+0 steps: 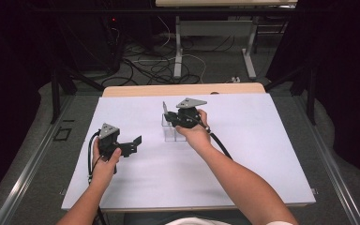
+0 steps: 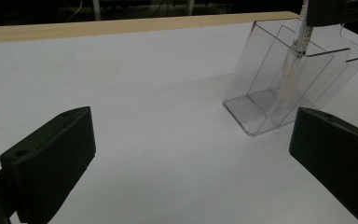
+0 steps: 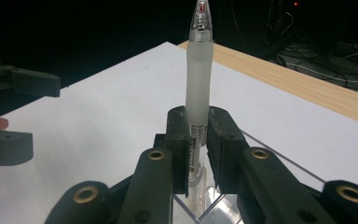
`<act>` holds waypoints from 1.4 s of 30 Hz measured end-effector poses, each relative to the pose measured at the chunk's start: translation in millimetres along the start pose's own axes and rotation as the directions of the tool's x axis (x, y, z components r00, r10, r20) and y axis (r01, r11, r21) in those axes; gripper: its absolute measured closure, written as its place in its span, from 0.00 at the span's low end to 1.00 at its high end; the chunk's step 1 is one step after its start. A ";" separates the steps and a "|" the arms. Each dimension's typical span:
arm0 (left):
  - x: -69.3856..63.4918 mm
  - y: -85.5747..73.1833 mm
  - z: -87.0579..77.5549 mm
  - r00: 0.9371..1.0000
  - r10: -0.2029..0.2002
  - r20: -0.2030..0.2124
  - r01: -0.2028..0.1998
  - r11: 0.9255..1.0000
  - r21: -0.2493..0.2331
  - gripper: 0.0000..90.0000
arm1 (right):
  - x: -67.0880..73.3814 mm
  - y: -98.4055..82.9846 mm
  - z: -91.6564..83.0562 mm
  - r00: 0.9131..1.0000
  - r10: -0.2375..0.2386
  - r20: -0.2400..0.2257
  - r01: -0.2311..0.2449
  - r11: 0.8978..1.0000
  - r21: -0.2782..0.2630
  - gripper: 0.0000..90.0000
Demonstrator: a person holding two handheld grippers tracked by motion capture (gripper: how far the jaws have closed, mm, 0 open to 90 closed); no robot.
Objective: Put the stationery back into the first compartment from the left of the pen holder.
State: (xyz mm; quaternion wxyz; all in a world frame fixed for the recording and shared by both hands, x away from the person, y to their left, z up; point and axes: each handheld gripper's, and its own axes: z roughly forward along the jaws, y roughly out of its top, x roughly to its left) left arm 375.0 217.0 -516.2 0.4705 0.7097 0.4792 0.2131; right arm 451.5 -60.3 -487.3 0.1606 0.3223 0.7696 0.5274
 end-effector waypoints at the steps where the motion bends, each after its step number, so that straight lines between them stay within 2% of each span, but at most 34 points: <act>1: 0.0 0.0 0.2 1.000 0.003 0.000 -0.003 1.000 0.004 0.00 | 0.8 -0.4 0.2 1.000 -0.002 0.000 0.002 1.000 0.009 0.88; 3: 0.0 -0.1 0.3 1.000 0.004 0.000 -0.004 1.000 0.005 0.00 | 0.7 -1.1 1.6 1.000 -0.015 -0.001 0.015 1.000 0.014 0.88; 4: 0.1 0.0 0.2 1.000 0.002 0.001 -0.002 1.000 0.004 0.00 | 1.8 -1.8 1.9 1.000 -0.003 0.002 0.003 1.000 0.023 0.88; 5: 0.3 0.0 -0.1 1.000 0.000 0.001 0.000 1.000 0.001 0.00 | 0.9 -2.2 3.1 1.000 -0.017 0.000 0.017 1.000 0.019 0.88; 8: 1.1 -0.2 -0.2 1.000 -0.001 -0.001 0.001 1.000 0.001 0.00 | 2.1 -3.9 4.2 1.000 -0.006 0.003 0.006 0.999 0.043 0.88; 9: 1.1 -0.2 -0.1 1.000 -0.001 -0.002 0.001 1.000 0.003 0.00 | 1.3 -3.9 4.5 1.000 -0.022 0.000 0.022 0.998 0.055 0.88; 11: 0.9 -0.2 0.2 1.000 -0.002 -0.002 0.002 1.000 0.005 0.00 | 2.4 -5.2 5.2 1.000 -0.010 0.008 0.010 0.999 0.049 0.88; 19: 0.8 -0.2 0.3 1.000 0.001 -0.003 -0.001 1.000 0.010 0.00 | -1.7 -7.6 2.5 1.000 -0.014 0.008 0.013 0.997 0.071 0.86; 20: 0.8 -0.3 0.4 1.000 0.000 -0.004 0.000 1.000 0.009 0.00 | -2.0 -8.0 2.8 1.000 -0.012 0.006 0.012 0.998 0.057 0.85; 22: 0.8 -0.4 0.4 1.000 0.001 -0.005 -0.001 1.000 0.011 0.00 | -2.1 -7.5 1.4 1.000 0.009 0.011 -0.009 0.999 0.042 0.81; 24: 0.5 -0.4 0.2 1.000 0.005 -0.004 -0.005 1.000 0.011 0.00 | -3.1 -6.0 -0.9 1.000 0.015 0.004 -0.015 0.999 0.038 0.78; 25: 0.4 -0.4 0.0 1.000 0.004 -0.004 -0.004 1.000 0.010 0.00 | -3.2 -4.7 -3.0 1.000 0.018 0.002 -0.018 0.998 0.054 0.76; 26: 0.5 -0.4 -0.3 1.000 0.004 -0.003 -0.004 1.000 0.010 0.00 | -3.3 -4.5 -3.4 1.000 0.022 0.002 -0.022 0.999 0.037 0.73; 29: 0.8 -0.7 0.0 1.000 -0.002 -0.005 0.002 1.000 0.006 0.00 | -3.8 -2.4 -8.0 0.999 0.035 -0.001 -0.035 0.999 0.033 0.68; 30: 1.0 -0.7 0.0 1.000 -0.003 -0.005 0.003 1.000 0.007 0.00 | -4.1 -1.2 -10.7 0.999 0.033 -0.001 -0.033 0.999 0.042 0.66; 32: 1.0 -0.7 0.1 1.000 -0.003 -0.005 0.003 1.000 0.007 0.00 | -4.4 -0.5 -13.1 1.000 0.029 0.001 -0.029 1.000 0.008 0.61; 37: 0.9 -0.7 -0.1 1.000 -0.001 -0.004 0.001 1.000 0.007 0.00 | -6.4 1.4 -24.6 1.000 0.022 0.007 -0.022 1.000 -0.015 0.50; 38: 0.9 -0.7 -0.1 1.000 0.000 -0.004 0.000 1.000 0.007 0.00 | -6.1 1.4 -27.7 0.999 0.036 0.012 -0.036 0.999 -0.010 0.48; 42: 0.8 -0.8 -0.1 1.000 -0.002 -0.005 0.002 1.000 0.007 0.00 | -8.5 1.5 -37.6 0.999 0.015 0.030 -0.014 1.000 -0.020 0.43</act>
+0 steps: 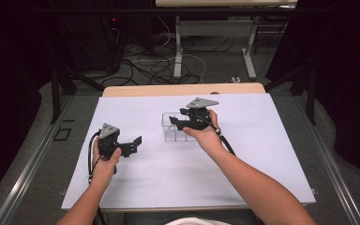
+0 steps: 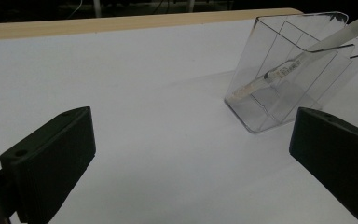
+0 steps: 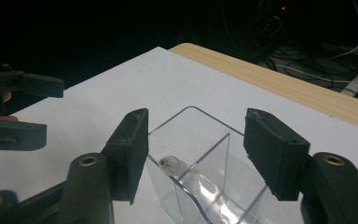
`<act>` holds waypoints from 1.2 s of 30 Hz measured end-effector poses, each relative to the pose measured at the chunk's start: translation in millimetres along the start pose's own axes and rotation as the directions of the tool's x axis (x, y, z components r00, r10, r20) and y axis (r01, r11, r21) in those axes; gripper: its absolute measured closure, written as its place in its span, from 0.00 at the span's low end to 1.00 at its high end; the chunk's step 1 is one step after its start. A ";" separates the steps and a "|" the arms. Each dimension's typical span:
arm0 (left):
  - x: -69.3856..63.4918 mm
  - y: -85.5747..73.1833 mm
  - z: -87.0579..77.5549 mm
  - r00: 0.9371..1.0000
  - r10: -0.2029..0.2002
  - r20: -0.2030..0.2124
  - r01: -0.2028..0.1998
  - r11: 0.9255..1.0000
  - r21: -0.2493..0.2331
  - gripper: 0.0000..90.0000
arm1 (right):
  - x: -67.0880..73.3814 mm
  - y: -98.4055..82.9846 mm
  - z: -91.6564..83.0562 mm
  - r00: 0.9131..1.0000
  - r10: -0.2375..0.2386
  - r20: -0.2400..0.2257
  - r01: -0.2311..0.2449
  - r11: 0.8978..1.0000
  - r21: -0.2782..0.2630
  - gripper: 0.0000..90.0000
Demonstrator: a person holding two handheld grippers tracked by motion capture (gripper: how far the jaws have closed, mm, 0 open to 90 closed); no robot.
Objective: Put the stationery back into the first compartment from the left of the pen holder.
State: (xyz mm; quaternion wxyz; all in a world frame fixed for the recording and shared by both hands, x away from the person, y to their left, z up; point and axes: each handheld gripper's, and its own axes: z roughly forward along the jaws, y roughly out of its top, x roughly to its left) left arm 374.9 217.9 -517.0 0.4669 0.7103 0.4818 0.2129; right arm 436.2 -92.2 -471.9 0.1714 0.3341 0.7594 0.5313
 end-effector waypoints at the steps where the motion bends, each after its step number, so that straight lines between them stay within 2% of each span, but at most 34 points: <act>1: 0.0 0.0 0.1 1.000 0.000 0.001 0.000 1.000 0.000 0.00 | -0.3 -0.1 -2.7 1.000 0.007 0.002 -0.007 1.000 -0.003 0.43; 7: 0.1 -0.2 0.1 1.000 0.001 -0.002 -0.001 1.000 0.005 0.00 | -5.3 -2.2 -18.8 1.000 0.007 0.016 -0.007 1.000 0.000 0.38; 10: -0.1 -0.2 0.0 1.000 0.001 0.000 -0.001 1.000 0.002 0.00 | -9.5 -5.0 -29.2 1.000 -0.003 0.028 0.002 1.000 0.025 0.38; 13: 0.0 -0.2 0.0 1.000 0.002 -0.001 -0.002 1.000 0.005 0.00 | -13.7 -9.7 -37.2 1.000 0.003 0.029 -0.003 1.000 0.020 0.40; 17: -0.1 -0.3 0.0 1.000 0.001 -0.002 -0.001 1.000 0.005 0.00 | -18.6 -14.5 -52.7 0.998 -0.003 0.056 0.002 1.000 0.010 0.40; 21: 0.0 -0.5 0.0 1.000 -0.002 -0.002 0.002 1.000 0.003 0.00 | -23.6 -18.5 -67.4 0.997 0.047 0.067 -0.048 0.999 0.007 0.39; 22: 0.1 -0.5 0.1 1.000 -0.003 -0.002 0.003 1.000 0.003 0.00 | -24.7 -19.6 -71.2 0.996 0.045 0.079 -0.045 0.999 0.004 0.38; 25: 0.2 -0.7 0.2 1.000 -0.004 -0.002 0.004 1.000 0.003 0.00 | -28.7 -22.4 -82.0 0.993 0.031 0.118 -0.030 1.000 -0.005 0.31; 30: 0.2 -0.8 -0.1 1.000 -0.005 -0.003 0.005 1.000 0.002 0.00 | -36.7 -32.2 -96.0 0.984 0.052 0.168 -0.053 0.999 -0.002 0.17; 34: 0.1 -0.9 0.0 1.000 -0.005 -0.003 0.005 1.000 0.001 0.00 | -42.2 -45.0 -105.9 0.979 0.015 0.205 -0.020 1.000 0.024 0.14; 36: 0.2 -1.0 0.1 1.000 -0.006 -0.002 0.006 1.000 0.002 0.00 | -44.9 -52.2 -109.2 0.973 -0.001 0.231 -0.009 0.999 0.041 0.05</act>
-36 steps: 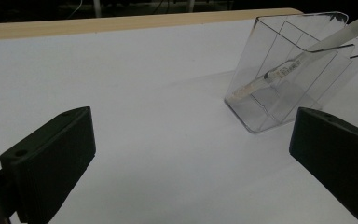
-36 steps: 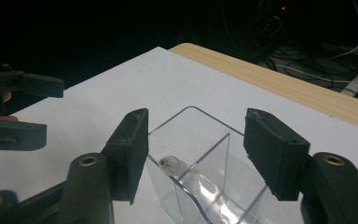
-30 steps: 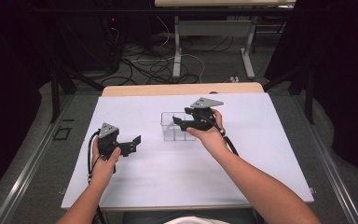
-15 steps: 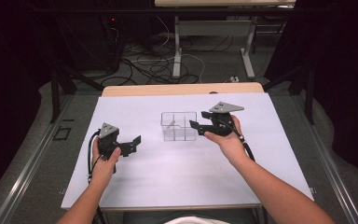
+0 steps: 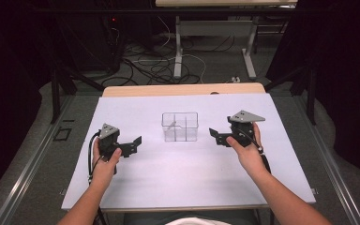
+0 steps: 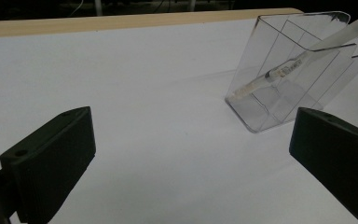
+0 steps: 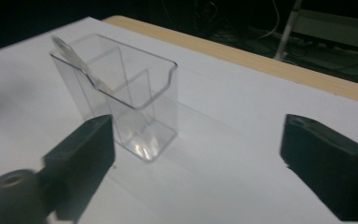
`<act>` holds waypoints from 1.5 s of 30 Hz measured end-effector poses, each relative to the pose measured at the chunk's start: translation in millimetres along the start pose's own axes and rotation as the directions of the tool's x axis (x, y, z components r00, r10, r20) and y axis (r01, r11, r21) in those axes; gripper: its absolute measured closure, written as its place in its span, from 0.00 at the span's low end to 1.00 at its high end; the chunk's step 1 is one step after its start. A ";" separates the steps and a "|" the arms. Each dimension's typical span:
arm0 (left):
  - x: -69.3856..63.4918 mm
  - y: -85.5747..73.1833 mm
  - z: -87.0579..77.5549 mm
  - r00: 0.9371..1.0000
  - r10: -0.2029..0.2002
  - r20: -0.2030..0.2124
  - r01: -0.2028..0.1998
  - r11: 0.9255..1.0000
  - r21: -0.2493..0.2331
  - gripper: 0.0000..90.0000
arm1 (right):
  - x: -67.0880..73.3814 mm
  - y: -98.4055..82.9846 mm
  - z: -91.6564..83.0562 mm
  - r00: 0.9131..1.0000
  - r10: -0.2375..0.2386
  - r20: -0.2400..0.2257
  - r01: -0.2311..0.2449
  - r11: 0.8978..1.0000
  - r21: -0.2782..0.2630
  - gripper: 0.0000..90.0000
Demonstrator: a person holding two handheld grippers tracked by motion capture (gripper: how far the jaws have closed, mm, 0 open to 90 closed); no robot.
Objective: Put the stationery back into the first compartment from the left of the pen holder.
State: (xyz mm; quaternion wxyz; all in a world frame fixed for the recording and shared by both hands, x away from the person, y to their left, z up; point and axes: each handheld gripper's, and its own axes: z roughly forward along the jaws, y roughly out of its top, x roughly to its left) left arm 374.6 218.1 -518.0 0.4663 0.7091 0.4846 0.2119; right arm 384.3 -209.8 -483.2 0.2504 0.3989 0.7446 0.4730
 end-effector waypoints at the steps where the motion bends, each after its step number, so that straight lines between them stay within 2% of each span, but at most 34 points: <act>1: 0.0 -0.1 0.1 1.000 0.000 0.000 0.000 1.000 0.000 0.00 | -2.3 -3.5 -1.1 1.000 -0.002 0.003 0.002 1.000 0.011 0.01; 12: 0.8 -0.8 0.2 1.000 -0.005 -0.004 0.005 1.000 0.004 0.00 | -35.0 -38.6 -16.6 0.993 0.055 0.104 -0.058 0.998 0.028 0.00; 18: 0.8 -1.0 0.6 1.000 -0.007 -0.006 0.007 1.000 0.005 0.00 | -55.1 -55.5 -25.8 0.982 0.112 0.153 -0.118 0.992 0.036 0.00; 22: 1.0 -1.2 0.6 1.000 -0.009 -0.006 0.009 1.000 0.006 0.00 | -64.7 -63.8 -28.0 0.976 0.125 0.179 -0.133 0.991 0.034 0.00; 27: 1.9 -1.5 0.8 1.000 -0.010 -0.009 0.011 1.000 0.008 0.00 | -78.0 -70.0 -30.1 0.962 0.169 0.213 -0.178 0.984 0.022 0.00; 29: 2.6 -1.2 0.8 1.000 -0.004 -0.012 0.004 1.000 0.012 0.00 | -82.9 -73.4 -31.2 0.959 0.177 0.220 -0.186 0.982 0.022 0.00; 39: 2.8 -0.9 0.8 1.000 -0.011 -0.013 0.011 1.000 0.013 0.00 | -92.8 -88.9 -32.0 0.939 0.243 0.244 -0.259 0.965 0.036 0.00; 45: 3.3 -1.2 1.1 1.000 -0.020 -0.011 0.020 1.000 0.013 0.00 | -95.9 -92.6 -30.4 0.933 0.253 0.256 -0.272 0.961 0.040 0.00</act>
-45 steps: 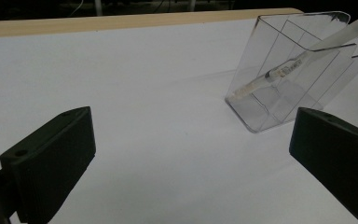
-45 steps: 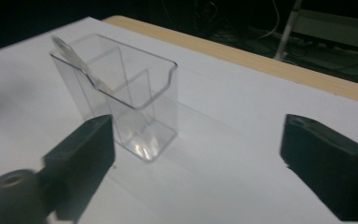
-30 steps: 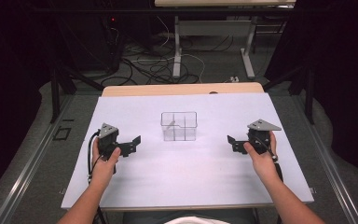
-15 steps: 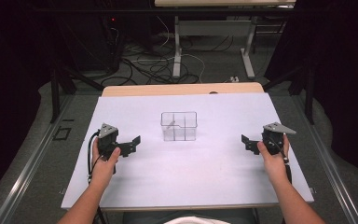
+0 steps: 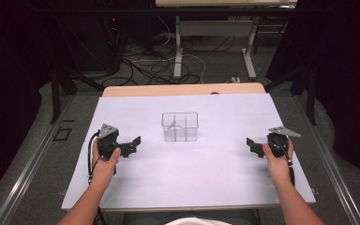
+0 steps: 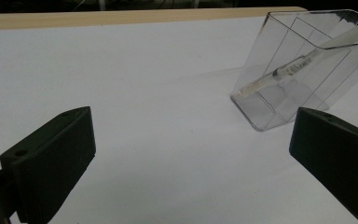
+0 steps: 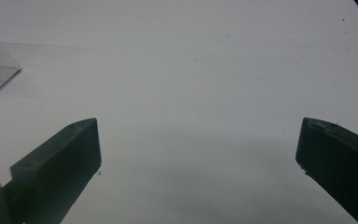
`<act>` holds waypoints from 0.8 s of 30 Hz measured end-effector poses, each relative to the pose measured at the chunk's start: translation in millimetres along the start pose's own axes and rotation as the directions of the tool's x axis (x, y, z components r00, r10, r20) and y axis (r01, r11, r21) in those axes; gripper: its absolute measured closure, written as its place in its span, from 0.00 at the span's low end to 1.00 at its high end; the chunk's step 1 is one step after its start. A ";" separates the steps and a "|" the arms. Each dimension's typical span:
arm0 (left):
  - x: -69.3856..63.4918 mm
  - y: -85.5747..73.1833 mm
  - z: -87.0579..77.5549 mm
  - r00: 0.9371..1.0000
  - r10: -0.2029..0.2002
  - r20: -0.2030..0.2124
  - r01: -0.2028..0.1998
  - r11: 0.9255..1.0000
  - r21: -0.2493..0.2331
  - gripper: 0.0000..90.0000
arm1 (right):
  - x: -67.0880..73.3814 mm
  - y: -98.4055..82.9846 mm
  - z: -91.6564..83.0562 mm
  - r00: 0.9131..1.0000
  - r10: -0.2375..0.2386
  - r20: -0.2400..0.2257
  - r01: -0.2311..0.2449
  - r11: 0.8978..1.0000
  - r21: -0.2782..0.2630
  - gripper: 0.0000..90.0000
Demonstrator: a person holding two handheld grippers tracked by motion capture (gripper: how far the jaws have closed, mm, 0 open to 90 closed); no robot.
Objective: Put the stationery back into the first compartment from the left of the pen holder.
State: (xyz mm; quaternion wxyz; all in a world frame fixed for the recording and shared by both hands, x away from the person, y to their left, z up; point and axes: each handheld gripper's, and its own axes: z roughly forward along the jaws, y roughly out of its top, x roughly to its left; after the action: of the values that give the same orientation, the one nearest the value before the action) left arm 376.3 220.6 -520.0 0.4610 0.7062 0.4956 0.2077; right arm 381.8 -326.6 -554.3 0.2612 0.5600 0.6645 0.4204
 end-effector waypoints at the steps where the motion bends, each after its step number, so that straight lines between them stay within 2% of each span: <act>1: 0.0 0.0 0.1 1.000 0.000 0.000 0.000 1.000 0.000 0.00 | -0.2 -0.3 0.3 1.000 0.004 0.000 -0.004 1.000 0.004 0.00; 22: 1.2 -0.4 2.1 1.000 -0.004 -0.010 0.004 1.000 0.013 0.00 | -5.5 -4.6 2.0 0.999 0.032 0.030 -0.033 0.999 0.035 0.00; 23: 1.4 -0.4 2.0 1.000 -0.005 -0.009 0.005 1.000 0.015 0.00 | -4.5 -5.0 1.8 0.998 0.050 0.025 -0.051 0.998 0.043 0.00; 24: 1.5 -0.4 1.8 1.000 -0.005 -0.010 0.005 1.000 0.016 0.00 | -5.8 -5.1 1.9 0.999 0.038 0.027 -0.039 0.998 0.041 0.00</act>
State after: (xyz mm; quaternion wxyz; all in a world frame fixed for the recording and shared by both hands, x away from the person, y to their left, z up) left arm 378.1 221.2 -521.5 0.4533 0.7078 0.5012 0.2061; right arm 382.0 -331.8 -560.4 0.2502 0.5833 0.6586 0.4042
